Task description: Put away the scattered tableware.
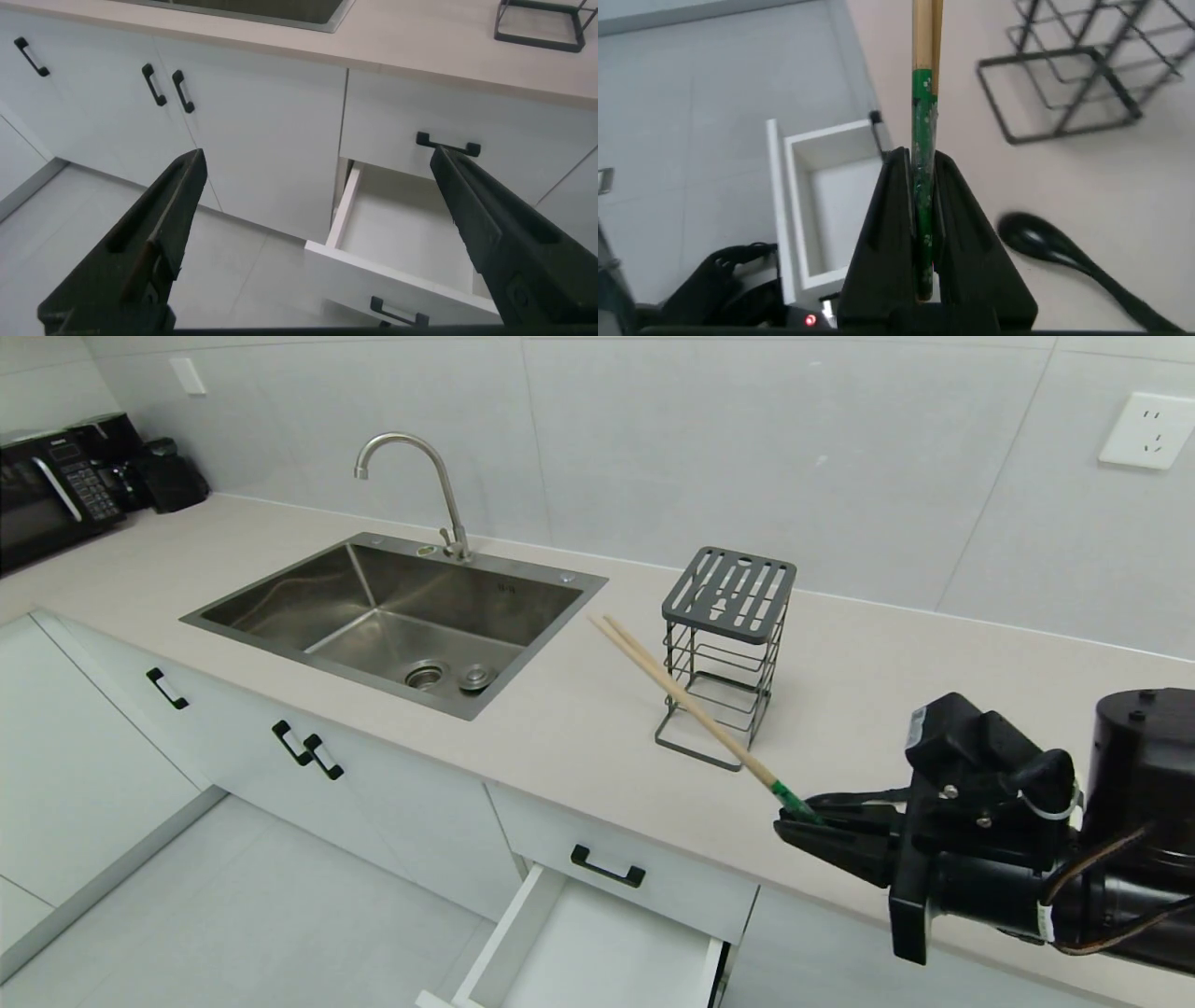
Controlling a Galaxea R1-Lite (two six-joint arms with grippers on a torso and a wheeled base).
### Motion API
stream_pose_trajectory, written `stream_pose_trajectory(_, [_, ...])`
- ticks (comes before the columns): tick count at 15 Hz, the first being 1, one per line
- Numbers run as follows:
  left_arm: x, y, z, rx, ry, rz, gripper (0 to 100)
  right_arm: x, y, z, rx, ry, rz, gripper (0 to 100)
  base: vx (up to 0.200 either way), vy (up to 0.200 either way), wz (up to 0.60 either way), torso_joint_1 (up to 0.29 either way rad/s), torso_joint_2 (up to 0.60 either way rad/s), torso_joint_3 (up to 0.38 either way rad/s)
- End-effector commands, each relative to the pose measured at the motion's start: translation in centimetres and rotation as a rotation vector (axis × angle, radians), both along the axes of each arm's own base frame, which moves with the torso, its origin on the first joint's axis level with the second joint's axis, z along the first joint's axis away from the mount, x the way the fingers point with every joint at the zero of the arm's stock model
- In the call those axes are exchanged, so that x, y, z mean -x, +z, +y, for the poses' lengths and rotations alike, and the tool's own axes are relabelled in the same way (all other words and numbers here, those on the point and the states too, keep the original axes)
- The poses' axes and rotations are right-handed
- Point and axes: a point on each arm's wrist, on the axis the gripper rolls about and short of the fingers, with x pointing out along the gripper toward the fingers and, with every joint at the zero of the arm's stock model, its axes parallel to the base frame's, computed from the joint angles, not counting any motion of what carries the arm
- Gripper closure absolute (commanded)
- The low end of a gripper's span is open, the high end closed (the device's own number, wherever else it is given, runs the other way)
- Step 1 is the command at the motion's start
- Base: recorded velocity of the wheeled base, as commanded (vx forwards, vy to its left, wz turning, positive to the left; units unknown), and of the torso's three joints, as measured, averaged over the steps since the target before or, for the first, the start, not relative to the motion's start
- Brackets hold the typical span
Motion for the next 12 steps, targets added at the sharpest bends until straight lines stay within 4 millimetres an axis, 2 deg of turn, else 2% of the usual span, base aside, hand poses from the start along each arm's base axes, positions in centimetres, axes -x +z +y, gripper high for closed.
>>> stream_pose_trajectory(1, [0.0, 0.0, 0.0, -0.001, 0.0, 0.001, 0, -0.2, -1.0, 1.7, 0.026, 0.045, 0.035, 100, 0.0, 0.0, 0.0, 0.0, 0.0, 0.0])
stream_pose_trajectory(5, [0.0, 0.0, 0.0, 0.0, 0.0, 0.001, 0, -0.1, -2.9, 2.6, 0.067, 0.068, 0.114, 100, 0.0, 0.0, 0.0, 0.0, 0.0, 0.0])
stream_pose_trajectory(7, [0.0, 0.0, 0.0, 0.0, 0.0, 0.001, 0, 0.0, -4.0, 3.0, 0.046, 0.053, 0.223, 100, 0.0, 0.0, 0.0, 0.0, 0.0, 0.0])
stream_pose_trajectory(11, [0.0, 0.0, 0.0, -0.001, 0.0, 0.001, 0, 0.2, -5.3, 4.3, 0.086, 0.064, 0.257, 100, 0.0, 0.0, 0.0, 0.0, 0.0, 0.0])
stream_pose_trajectory(12, [0.0, 0.0, 0.0, 0.0, 0.0, 0.001, 0, 0.0, -5.8, 5.3, 0.115, 0.014, 0.243, 100, 0.0, 0.0, 0.0, 0.0, 0.0, 0.0])
